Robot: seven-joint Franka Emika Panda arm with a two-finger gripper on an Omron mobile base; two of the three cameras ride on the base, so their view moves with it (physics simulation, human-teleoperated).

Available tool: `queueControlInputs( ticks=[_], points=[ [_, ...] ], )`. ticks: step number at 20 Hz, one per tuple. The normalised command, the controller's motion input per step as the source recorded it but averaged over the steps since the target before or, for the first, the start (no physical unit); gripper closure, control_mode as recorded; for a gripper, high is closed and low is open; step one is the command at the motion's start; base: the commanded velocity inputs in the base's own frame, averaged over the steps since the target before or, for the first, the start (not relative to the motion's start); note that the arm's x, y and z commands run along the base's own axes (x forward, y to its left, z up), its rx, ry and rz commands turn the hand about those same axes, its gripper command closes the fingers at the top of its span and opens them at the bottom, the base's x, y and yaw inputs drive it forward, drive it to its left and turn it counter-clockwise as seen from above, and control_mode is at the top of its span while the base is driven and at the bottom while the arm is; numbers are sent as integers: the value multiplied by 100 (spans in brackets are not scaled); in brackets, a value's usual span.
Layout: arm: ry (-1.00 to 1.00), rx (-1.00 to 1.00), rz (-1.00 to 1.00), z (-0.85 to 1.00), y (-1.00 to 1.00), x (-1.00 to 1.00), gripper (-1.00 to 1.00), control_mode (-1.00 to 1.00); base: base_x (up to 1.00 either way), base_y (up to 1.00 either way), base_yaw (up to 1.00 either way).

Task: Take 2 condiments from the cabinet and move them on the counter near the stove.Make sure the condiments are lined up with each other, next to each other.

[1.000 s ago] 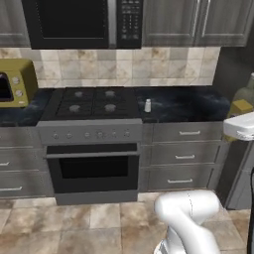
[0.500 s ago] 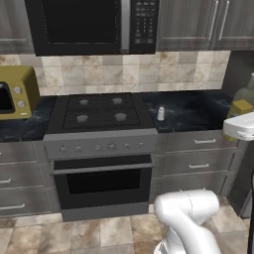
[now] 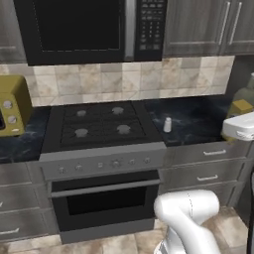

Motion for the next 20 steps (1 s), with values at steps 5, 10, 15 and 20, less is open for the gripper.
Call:
queueControlInputs(
  ticks=[5, 10, 15, 20],
  points=[
    [0, 0, 0, 0, 0, 0, 100, 100, 65, 24, -16],
    [0, 0, 0, 0, 0, 0, 100, 100, 55, 37, -13],
    [0, 0, 0, 0, 0, 0, 100, 100, 45, 52, -10],
    [0, 0, 0, 0, 0, 0, 100, 100, 49, 32, -12]
  ],
)
